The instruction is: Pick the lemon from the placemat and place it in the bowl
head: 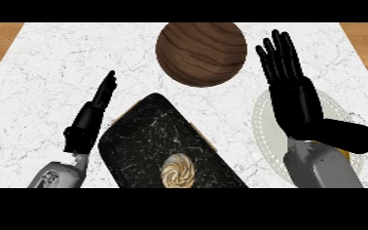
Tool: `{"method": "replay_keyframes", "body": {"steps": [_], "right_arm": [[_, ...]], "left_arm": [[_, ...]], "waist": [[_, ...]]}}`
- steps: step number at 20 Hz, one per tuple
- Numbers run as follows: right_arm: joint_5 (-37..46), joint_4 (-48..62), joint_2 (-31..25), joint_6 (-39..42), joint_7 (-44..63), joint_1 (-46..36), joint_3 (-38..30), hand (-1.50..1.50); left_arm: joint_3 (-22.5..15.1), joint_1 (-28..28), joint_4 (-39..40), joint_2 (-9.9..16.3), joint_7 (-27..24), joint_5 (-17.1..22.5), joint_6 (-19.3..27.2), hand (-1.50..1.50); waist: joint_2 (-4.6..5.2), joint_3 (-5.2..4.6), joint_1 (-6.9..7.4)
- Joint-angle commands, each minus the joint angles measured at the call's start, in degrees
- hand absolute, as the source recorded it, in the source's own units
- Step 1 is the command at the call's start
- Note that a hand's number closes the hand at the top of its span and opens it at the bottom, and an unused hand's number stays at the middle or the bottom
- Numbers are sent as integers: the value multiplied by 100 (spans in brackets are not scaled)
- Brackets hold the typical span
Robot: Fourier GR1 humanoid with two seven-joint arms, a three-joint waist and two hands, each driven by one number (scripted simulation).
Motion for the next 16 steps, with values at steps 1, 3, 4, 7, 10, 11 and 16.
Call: {"method": "replay_keyframes", "body": {"steps": [1,3,4,7,10,11,16], "right_arm": [[29,-2,-399,690,-60,637,215,150],[16,73,-1525,1747,414,796,425,150],[256,202,-1767,2095,242,1012,695,150],[2142,74,-3042,1730,-53,368,518,150],[1044,682,-2387,1416,-1933,2378,-335,-150],[773,688,-2227,1625,-2375,2680,-355,-150],[326,702,-2628,2580,-3839,3240,-1188,-150]], "left_arm": [[-23,-19,37,-138,172,-87,69,0],[260,-7,-87,-30,264,194,68,0],[332,-92,-112,-26,228,216,84,0],[270,37,8,-205,312,282,166,0],[373,157,-334,-355,466,411,349,0],[329,69,-133,-462,405,306,441,0],[339,264,-247,-355,346,448,45,0]], "waist": [[-142,-117,78],[-150,-116,38],[-140,-114,38],[-426,-263,-171],[-182,-86,-192],[-166,-90,-228],[-164,-116,0]]}}
